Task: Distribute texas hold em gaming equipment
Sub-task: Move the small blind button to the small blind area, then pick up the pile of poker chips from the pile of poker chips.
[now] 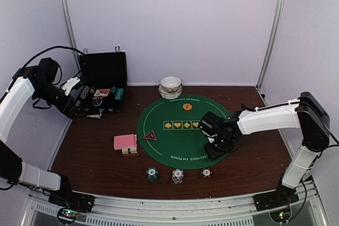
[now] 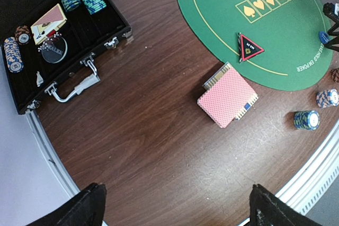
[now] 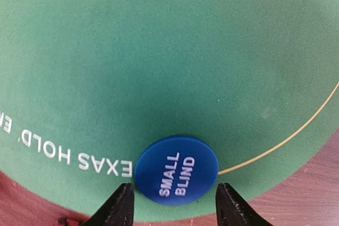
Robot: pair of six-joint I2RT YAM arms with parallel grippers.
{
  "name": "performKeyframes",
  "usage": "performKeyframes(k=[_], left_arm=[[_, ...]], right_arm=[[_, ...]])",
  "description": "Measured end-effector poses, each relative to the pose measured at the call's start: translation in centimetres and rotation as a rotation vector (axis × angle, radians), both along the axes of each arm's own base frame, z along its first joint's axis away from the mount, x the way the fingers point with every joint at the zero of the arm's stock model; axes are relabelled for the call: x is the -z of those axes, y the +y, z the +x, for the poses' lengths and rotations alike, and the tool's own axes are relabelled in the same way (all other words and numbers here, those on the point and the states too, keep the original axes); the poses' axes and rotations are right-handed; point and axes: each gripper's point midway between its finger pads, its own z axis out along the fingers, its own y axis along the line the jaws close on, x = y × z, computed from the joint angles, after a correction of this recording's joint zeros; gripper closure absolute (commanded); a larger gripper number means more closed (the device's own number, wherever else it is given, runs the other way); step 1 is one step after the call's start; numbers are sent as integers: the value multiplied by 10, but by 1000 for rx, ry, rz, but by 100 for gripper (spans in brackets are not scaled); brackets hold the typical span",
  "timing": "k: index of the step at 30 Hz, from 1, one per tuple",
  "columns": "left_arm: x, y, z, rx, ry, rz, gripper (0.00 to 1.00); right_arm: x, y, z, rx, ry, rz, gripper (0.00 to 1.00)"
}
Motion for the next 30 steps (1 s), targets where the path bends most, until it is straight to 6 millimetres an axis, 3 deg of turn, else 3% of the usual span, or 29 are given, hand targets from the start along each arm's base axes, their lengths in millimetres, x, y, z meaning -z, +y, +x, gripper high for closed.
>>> performKeyframes(k=[4,9,13,20,25,30], left_arm=[[0,0,0,0,0,0,3],[0,0,0,0,0,0,2],[-2,0,0,0,-4,1,2],[-3,0,1,0,-9,2,2],[-4,0,1,0,-10,1,3],[-4,0,1,0,-10,1,2]], right_arm=[[-24,7,5,-21,-15,12,36],[-77,43,16,-79,-92,114,32],[-98,76,-6,-188,-95,168,24],[-82,82,-62,-327,5,108,18],[-56,57,-77,-314,69,33,18],[-40,47,-86,-302,113,21,17]])
